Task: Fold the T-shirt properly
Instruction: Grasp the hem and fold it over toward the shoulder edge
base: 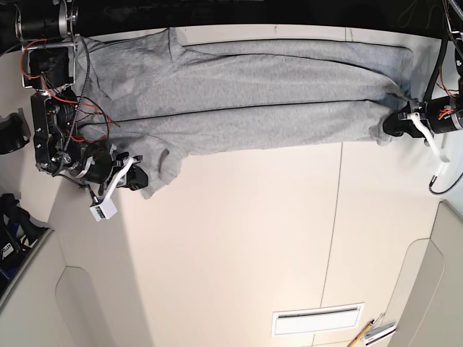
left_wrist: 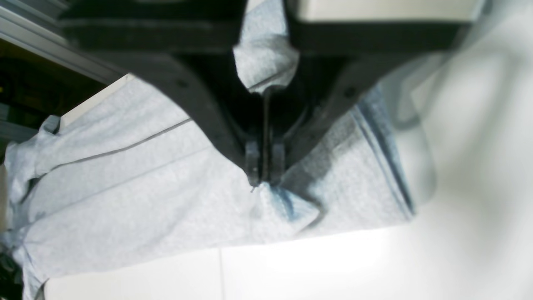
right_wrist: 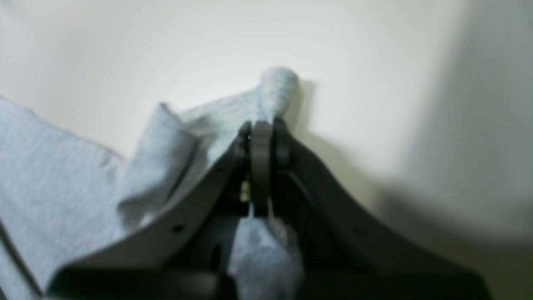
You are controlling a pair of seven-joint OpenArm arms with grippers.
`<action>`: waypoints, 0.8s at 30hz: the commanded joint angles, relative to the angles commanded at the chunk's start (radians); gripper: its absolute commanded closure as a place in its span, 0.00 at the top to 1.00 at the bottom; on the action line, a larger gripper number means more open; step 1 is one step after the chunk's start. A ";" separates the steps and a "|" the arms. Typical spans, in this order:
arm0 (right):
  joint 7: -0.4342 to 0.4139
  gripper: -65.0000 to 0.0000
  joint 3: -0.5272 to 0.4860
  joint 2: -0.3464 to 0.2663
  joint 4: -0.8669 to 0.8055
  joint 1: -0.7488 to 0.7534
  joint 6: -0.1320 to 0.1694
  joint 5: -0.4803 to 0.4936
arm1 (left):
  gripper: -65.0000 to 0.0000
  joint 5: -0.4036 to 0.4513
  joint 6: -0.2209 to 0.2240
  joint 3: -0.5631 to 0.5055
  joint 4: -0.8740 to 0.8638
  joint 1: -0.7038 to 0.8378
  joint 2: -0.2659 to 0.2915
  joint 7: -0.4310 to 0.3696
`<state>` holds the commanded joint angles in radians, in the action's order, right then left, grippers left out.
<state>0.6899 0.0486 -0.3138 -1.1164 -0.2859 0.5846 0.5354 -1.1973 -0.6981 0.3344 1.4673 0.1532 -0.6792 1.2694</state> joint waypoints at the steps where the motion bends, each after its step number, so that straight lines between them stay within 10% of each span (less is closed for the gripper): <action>1: 0.003 0.00 0.027 0.000 -0.052 0.030 0.003 0.021 | 0.00 -0.005 0.000 0.000 0.000 0.000 0.000 0.008; 13: 0.151 0.00 0.288 -0.008 -0.599 0.378 0.018 0.184 | 0.00 -0.073 0.000 0.001 0.002 0.002 -0.008 0.075; 24: 0.211 0.00 0.447 -0.008 -0.707 0.576 0.019 0.315 | 0.00 -0.069 0.000 0.044 0.137 0.119 -0.069 0.076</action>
<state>0.9009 0.4961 -0.3214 -1.8236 0.2905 0.6037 0.8505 -1.2667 -0.6981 0.3782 1.6043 0.2718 -0.7486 1.3449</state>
